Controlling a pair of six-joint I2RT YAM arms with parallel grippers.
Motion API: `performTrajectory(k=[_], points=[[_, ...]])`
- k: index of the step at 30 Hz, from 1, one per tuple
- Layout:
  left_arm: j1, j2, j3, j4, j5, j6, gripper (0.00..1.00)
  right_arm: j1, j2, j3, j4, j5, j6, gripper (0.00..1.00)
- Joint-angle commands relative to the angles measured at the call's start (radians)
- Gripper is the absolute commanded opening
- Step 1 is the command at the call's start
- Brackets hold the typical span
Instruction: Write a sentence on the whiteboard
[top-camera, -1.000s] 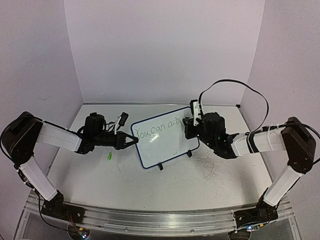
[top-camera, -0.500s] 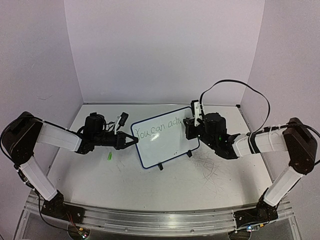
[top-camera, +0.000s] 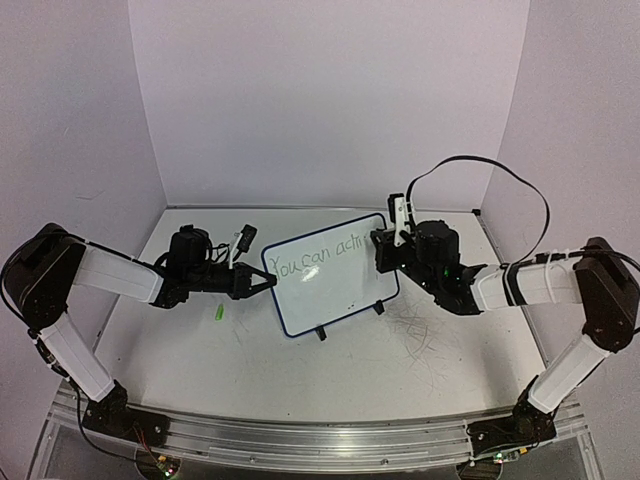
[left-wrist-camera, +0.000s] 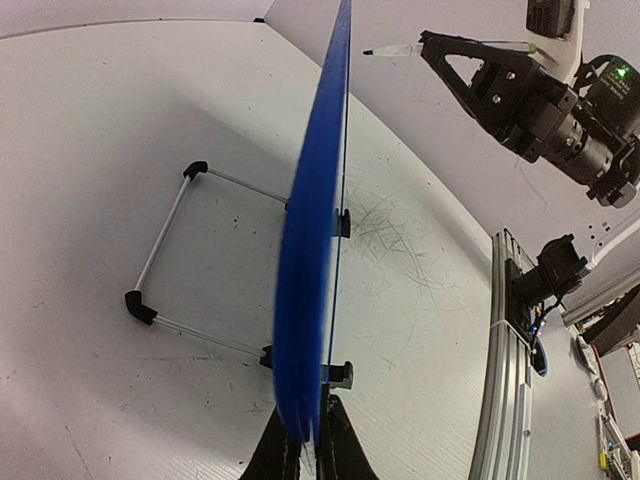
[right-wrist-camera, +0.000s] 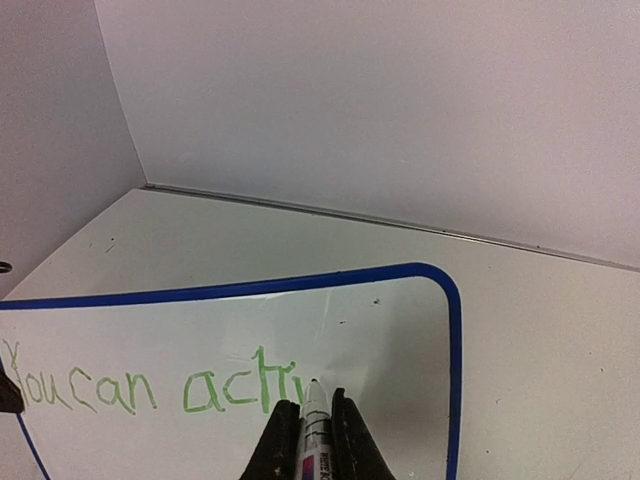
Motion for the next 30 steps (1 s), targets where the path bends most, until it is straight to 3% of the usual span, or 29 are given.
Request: performTrajectory(k=[1, 30], points=[[0.002, 0.021, 0.02, -0.067, -0.063, 0.072, 0.0, -0.002, 0.024, 0.036, 0.031, -0.011, -0.007, 0.0], [0.002, 0.024, 0.018, -0.067, -0.064, 0.073, 0.0, -0.002, 0.046, 0.041, 0.025, 0.096, 0.009, 0.0]])
